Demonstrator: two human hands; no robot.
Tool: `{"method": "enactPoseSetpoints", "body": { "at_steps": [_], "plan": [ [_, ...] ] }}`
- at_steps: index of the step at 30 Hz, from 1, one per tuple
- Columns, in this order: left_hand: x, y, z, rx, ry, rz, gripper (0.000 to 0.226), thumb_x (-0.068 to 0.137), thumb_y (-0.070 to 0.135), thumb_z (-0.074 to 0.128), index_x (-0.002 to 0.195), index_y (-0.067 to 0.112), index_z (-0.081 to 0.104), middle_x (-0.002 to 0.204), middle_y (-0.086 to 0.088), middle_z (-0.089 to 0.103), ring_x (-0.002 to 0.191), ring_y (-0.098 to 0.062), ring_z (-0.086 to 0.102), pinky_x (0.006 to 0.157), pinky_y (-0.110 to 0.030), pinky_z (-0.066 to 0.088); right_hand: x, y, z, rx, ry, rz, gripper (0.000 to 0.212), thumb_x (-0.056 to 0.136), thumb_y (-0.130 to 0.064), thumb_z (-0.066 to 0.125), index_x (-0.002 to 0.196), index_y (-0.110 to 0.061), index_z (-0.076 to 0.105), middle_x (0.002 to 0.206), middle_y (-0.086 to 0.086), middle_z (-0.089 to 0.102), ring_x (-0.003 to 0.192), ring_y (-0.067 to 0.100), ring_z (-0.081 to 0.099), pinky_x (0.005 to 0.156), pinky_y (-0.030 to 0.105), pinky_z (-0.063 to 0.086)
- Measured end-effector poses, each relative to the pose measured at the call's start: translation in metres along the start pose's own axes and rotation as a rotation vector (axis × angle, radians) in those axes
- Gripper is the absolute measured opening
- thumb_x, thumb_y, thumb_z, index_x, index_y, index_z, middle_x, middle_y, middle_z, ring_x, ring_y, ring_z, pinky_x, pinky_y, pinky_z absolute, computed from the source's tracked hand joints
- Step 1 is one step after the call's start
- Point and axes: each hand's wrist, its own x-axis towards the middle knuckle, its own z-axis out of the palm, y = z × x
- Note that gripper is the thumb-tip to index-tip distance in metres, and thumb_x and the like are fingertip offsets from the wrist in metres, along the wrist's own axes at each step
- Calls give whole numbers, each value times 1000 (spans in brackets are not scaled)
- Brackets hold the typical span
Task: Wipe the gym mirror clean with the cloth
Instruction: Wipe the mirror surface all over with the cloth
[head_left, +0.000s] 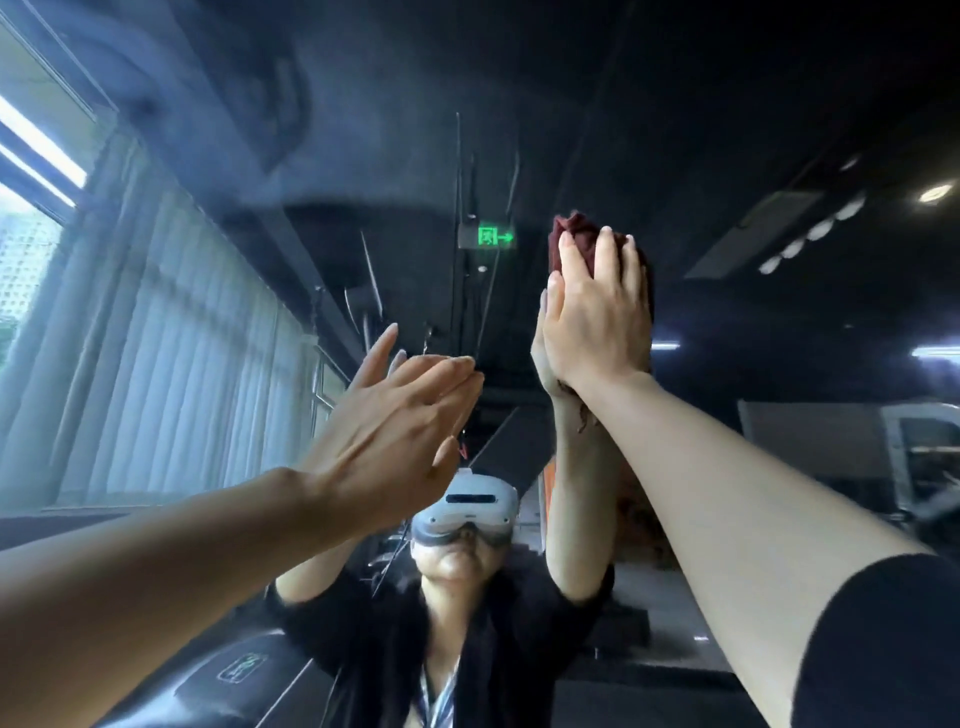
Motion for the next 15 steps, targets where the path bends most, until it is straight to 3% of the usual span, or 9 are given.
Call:
{"method": "enactPoseSetpoints", "body": {
  "at_steps": [7, 10, 15],
  "plan": [
    [7, 30, 6, 11, -33, 39, 57, 75, 24, 74, 129, 8, 66, 131, -8, 64, 117, -25, 63, 118, -59, 17, -38, 88, -23, -30, 9, 116, 51, 106, -32, 26, 154, -17, 38, 161, 19, 27, 150, 39, 20, 123, 51, 19],
    [-3, 27, 1, 30, -72, 45, 58, 74, 26, 79, 128, 8, 67, 130, -9, 65, 117, -26, 64, 115, -64, 25, -55, 104, -26, -31, 31, 173, 54, 105, -33, 23, 154, -16, 37, 161, 20, 26, 149, 42, 20, 122, 53, 20],
    [-31, 3, -13, 48, -106, 18, 54, 83, 31, 43, 126, 7, 68, 128, -9, 66, 112, -25, 66, 115, -61, 19, -74, 58, -17, 21, 100, 321, 56, 102, -33, 27, 147, -7, 47, 151, 29, 36, 140, 49, 31, 119, 55, 25]
  ]
}}
